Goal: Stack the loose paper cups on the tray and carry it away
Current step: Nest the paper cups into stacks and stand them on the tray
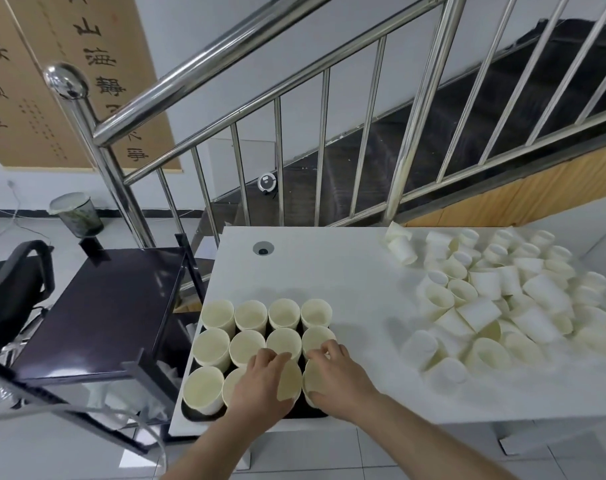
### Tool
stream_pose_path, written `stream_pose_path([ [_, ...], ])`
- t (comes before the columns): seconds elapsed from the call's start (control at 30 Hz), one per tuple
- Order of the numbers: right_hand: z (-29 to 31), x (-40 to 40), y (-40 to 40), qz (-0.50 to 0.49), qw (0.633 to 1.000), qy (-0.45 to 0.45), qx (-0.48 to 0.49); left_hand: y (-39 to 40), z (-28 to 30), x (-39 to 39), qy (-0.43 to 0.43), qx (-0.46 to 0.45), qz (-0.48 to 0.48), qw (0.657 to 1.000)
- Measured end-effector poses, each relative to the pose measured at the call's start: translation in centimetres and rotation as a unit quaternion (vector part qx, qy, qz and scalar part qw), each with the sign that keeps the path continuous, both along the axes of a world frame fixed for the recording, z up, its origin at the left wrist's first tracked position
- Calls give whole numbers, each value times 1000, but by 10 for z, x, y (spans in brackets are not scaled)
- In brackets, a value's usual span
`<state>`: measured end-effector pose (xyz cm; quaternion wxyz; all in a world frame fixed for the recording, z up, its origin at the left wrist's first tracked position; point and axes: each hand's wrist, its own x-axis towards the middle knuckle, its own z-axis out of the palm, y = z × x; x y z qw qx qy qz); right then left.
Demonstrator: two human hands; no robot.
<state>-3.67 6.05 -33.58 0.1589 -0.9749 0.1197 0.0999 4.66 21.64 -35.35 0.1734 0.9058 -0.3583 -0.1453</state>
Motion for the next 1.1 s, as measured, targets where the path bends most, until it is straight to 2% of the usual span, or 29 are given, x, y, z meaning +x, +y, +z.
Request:
stream_pose_path([
  [0.63,-30,3,-2,-16,1000,-3,8,2,-17,1,-13,-1,12,1000],
  [1.1,-23,3,-14,3,1000,-5,1,-10,-12,1,-44,16,17,999],
])
